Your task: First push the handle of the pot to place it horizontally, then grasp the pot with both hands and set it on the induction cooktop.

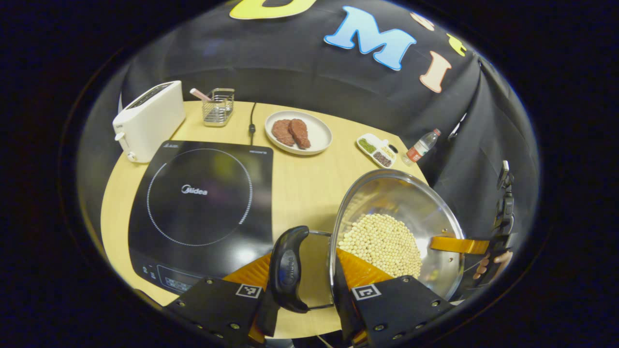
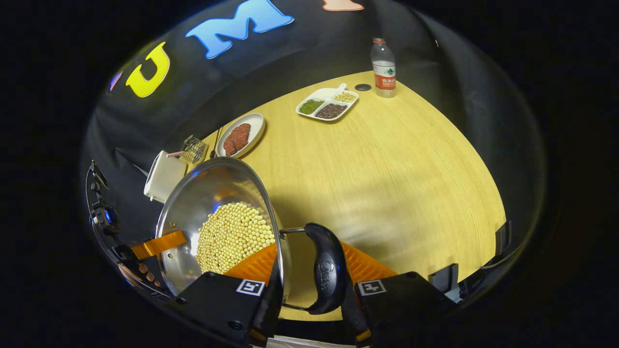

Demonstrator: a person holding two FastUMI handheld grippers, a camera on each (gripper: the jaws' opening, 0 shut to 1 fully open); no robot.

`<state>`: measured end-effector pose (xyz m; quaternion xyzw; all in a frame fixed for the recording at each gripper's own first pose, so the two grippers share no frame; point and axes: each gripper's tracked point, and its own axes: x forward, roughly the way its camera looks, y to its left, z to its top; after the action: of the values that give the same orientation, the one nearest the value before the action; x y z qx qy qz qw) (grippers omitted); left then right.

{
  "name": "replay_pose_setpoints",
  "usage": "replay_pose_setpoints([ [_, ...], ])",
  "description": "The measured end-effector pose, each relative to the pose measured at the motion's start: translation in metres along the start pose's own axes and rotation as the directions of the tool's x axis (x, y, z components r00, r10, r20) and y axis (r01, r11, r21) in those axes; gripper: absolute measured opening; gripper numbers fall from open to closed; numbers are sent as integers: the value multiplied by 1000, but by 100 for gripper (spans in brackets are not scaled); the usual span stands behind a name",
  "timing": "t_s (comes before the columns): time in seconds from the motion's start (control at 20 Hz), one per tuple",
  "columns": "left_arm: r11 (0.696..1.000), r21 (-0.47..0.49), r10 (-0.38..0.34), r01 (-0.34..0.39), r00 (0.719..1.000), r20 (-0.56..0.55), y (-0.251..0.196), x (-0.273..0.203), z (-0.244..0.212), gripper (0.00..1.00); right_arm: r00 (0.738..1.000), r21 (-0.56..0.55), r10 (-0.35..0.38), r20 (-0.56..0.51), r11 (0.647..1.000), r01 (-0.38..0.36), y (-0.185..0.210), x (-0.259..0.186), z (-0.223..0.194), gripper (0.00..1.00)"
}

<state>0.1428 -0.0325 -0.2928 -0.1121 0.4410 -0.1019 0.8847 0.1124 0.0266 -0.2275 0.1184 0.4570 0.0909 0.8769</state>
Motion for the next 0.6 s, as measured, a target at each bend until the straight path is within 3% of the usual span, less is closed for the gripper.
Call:
replay_pose_setpoints([
  [0.1, 1000, -8, 4, -4, 1000, 5, 18, -7, 3, 49, 1000, -14, 5, 8, 1000, -5, 19, 4, 0, 55],
  [0.15, 1000, -11, 9, -9, 1000, 12, 28, -10, 6, 56, 1000, -18, 7, 9, 1000, -7, 28, 7, -1, 55],
  [0.35, 999, -8, 33, -33, 998, 47, 68, -27, 22, 52, 999, -21, 33, 9, 999, -32, 67, 21, -1, 55],
  [0.55, 998, -21, 53, -52, 997, 63, 116, -36, 33, 56, 998, -35, 59, -1, 998, -59, 111, 41, -2, 52],
  [0.6, 998, -28, 58, -57, 996, 64, 128, -37, 35, 56, 998, -41, 63, -4, 997, -63, 121, 46, -2, 55],
])
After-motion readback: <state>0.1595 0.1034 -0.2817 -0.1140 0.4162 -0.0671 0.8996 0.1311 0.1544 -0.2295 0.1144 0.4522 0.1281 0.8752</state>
